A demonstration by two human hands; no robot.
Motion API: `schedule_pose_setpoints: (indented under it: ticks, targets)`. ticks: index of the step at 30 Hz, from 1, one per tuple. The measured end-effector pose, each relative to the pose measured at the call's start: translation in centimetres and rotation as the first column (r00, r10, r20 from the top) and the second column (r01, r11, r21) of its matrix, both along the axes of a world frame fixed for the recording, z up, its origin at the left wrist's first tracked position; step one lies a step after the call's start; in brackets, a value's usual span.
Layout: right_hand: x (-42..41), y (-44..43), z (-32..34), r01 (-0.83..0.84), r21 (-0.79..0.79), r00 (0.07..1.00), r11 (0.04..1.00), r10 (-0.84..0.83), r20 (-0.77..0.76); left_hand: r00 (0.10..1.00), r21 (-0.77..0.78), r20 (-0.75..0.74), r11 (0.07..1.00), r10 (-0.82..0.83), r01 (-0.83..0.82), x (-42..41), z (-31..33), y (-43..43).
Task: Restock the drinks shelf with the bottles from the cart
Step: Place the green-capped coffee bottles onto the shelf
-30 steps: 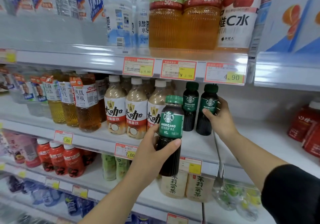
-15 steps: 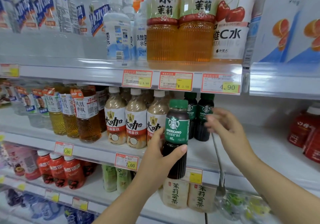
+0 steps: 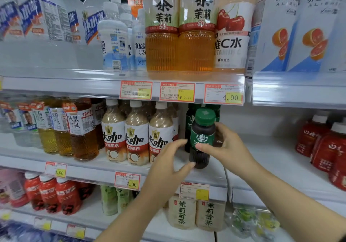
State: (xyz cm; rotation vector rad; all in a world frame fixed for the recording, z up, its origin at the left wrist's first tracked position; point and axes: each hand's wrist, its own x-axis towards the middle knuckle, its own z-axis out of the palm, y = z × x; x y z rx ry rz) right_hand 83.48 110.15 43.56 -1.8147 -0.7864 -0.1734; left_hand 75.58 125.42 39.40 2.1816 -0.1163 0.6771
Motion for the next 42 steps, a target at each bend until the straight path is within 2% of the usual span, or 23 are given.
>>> schedule_pose_setpoints:
  ticks: [4,8,10,14,25,36,39,42]
  targets:
    - [2.4,1.1,-1.2,0.035,-0.004,0.997,0.999,-0.035,-0.069,0.988,0.227,-0.046,0.965,0.145,-0.131,-0.6,-1.8,2.7]
    - [4.4,2.5,-1.8,0.098,0.003,0.988,0.995,-0.097,-0.117,0.988,0.279,-0.034,0.951,0.148,-0.133,-0.4,-2.6,3.5]
    - [5.0,3.2,-2.0,0.144,-0.019,0.985,0.989,-0.145,-0.088,0.99,0.305,-0.024,0.944,0.139,-0.125,-0.4,-2.9,3.5]
    - [5.0,4.3,-3.5,0.295,-0.011,0.955,0.955,-0.294,0.04,0.991,0.301,-0.019,0.946,0.134,-0.123,-0.4,-3.0,3.6]
    - [4.2,4.8,-4.7,0.346,-0.046,0.935,0.937,-0.341,0.097,0.993,0.299,0.006,0.947,0.117,-0.114,-0.2,-3.5,3.9]
    - [3.0,5.2,-4.6,0.395,-0.025,0.918,0.919,-0.393,0.056,0.994,0.276,0.044,0.955,0.098,-0.106,0.0,-4.2,4.4]
    - [-0.9,4.5,-4.9,0.377,0.047,0.905,0.925,-0.379,0.195,0.995,0.264,0.087,0.963,0.04,-0.062,-0.6,-4.9,4.7]
    - [-6.0,4.7,-7.3,0.222,0.05,0.906,0.974,-0.225,0.357,0.985,0.231,0.171,0.971,0.027,-0.067,-2.6,-6.8,5.7]
